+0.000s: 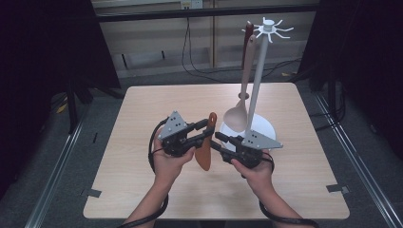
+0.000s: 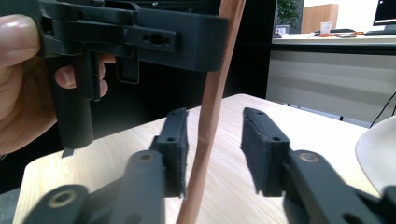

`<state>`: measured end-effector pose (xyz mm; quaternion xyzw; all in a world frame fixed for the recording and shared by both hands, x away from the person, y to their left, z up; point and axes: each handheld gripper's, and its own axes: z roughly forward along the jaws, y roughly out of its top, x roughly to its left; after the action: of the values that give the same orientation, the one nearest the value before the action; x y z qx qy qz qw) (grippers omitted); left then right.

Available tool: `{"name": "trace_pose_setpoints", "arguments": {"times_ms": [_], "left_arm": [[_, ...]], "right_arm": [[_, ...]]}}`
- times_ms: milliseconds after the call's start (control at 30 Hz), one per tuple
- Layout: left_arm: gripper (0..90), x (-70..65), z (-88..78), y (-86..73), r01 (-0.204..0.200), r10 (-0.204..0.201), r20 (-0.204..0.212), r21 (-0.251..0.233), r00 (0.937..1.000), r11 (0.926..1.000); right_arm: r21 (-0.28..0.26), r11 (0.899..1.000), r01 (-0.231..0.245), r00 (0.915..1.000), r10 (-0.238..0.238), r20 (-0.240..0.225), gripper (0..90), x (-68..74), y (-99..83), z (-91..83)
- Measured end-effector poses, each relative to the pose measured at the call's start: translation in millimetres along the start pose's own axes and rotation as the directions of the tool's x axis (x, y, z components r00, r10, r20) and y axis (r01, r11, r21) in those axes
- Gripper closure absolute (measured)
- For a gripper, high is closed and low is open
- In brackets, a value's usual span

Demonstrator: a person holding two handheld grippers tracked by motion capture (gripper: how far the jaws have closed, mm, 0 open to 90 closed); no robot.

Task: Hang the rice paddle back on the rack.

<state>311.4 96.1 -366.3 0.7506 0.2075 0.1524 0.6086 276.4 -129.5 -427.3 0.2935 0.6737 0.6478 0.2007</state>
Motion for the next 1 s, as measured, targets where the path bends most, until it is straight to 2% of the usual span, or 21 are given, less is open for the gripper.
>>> {"name": "trace_pose_setpoints", "arguments": {"times_ms": [100,167,200,233,267,300,333,367,500,533,567,600,633,733,800,833,867,933,967,1000], "left_arm": [[65.7,-4.5,3.7,-0.1,0.019,-0.019,-0.005,-0.01,0.9998,0.9998],[65.7,-6.6,4.7,0.2,0.006,-0.006,-0.01,-0.002,0.9999,1.0],[65.7,-7.7,5.1,0.2,0.009,-0.009,-0.024,-0.002,0.9997,1.0],[65.7,-8.1,5.7,-0.2,0.008,-0.008,-0.026,-0.013,0.9996,0.9999],[65.7,-8.5,6.5,-0.1,0.02,-0.02,-0.008,-0.018,0.9998,0.9996],[65.7,-8.5,6.5,-0.1,0.02,-0.02,-0.008,-0.018,0.9998,0.9996],[65.7,-10.1,6.6,0.2,0.017,-0.018,-0.024,-0.016,0.9996,0.9997],[65.7,-9.5,6.6,1.0,0.005,-0.005,-0.023,-0.018,0.9997,0.9998],[66.0,-9.1,5.7,1.6,0.006,-0.006,-0.028,-0.013,0.9996,0.9999],[66.0,-9.1,5.8,1.1,0.006,-0.007,-0.027,-0.026,0.9996,0.9996],[76.8,-6.0,3.7,0.9,0.014,-0.014,-0.004,-0.029,0.9999,0.9995],[75.2,-4.1,4.2,0.4,0.03,-0.03,0.002,-0.023,0.9996,0.9993],[68.8,-2.2,4.2,0.2,0.021,-0.021,0.01,-0.005,0.9997,0.9998],[56.0,-0.7,3.2,-3.0,0.045,-0.045,-0.006,0.003,0.999,0.999],[53.3,1.3,1.9,-4.7,0.048,-0.048,-0.005,-0.003,0.9988,0.9988],[48.6,1.7,1.0,-5.8,0.052,-0.052,-0.037,-0.004,0.9979,0.9986],[44.0,5.7,-0.6,-8.1,0.055,-0.054,-0.033,0.001,0.998,0.9985],[41.8,8.6,-1.7,-10.4,0.053,-0.053,-0.037,0.005,0.9979,0.9986],[39.4,7.8,-1.6,-11.4,0.055,-0.053,-0.085,0.012,0.995,0.9984],[35.5,10.7,-2.1,-12.8,0.054,-0.053,-0.054,0.013,0.9971,0.9984]], "right_arm": [[-0.002,1.0,-0.01,0.9996,0.01,0.026,68.2,0.8,-0.8,3.2],[-0.007,1.0,-0.01,0.9989,0.01,0.046,70.7,0.9,-1.4,5.0],[-0.02,1.0,-0.02,0.9991,0.02,0.038,72.8,0.9,-1.7,6.2],[-0.024,0.999,-0.021,0.9986,0.022,0.048,73.6,1.6,-1.5,6.1],[-0.032,0.999,-0.027,0.9986,0.028,0.046,76.7,1.8,-1.4,6.7],[-0.032,0.999,-0.027,0.9986,0.028,0.046,76.7,1.8,-1.4,6.7],[-0.035,0.999,-0.032,0.9986,0.034,0.042,77.4,2.1,-1.3,7.1],[-0.039,0.999,-0.026,0.9982,0.028,0.053,79.8,2.6,-1.1,7.5],[-0.05,0.999,-0.023,0.9977,0.026,0.063,82.6,1.9,-1.4,6.6],[-0.045,0.999,-0.013,0.9978,0.016,0.065,83.4,1.4,-1.2,6.1],[-0.05,0.999,-0.019,0.9973,0.023,0.07,83.5,-1.2,-1.6,4.0],[-0.044,0.999,-0.01,0.9976,0.013,0.068,83.5,-2.1,-1.3,3.0],[-0.037,0.999,-0.011,0.9971,0.013,0.074,83.6,-2.9,-1.0,1.9],[-0.038,0.999,-0.019,0.9976,0.021,0.065,83.6,-6.8,-0.1,-1.6],[-0.035,0.999,-0.02,0.9977,0.022,0.064,83.6,-8.3,0.4,-3.0],[-0.032,0.999,-0.019,0.9979,0.021,0.061,83.6,-10.7,1.1,-5.2],[-0.032,0.999,-0.015,0.998,0.017,0.062,83.6,-12.9,2.1,-8.0],[-0.032,0.999,-0.014,0.9985,0.015,0.052,83.6,-15.0,3.3,-10.4],[-0.03,0.999,-0.011,0.9987,0.012,0.05,83.6,-15.9,4.2,-11.9],[-0.03,0.999,-0.011,0.9989,0.012,0.045,83.6,-17.0,4.9,-13.0]]}}
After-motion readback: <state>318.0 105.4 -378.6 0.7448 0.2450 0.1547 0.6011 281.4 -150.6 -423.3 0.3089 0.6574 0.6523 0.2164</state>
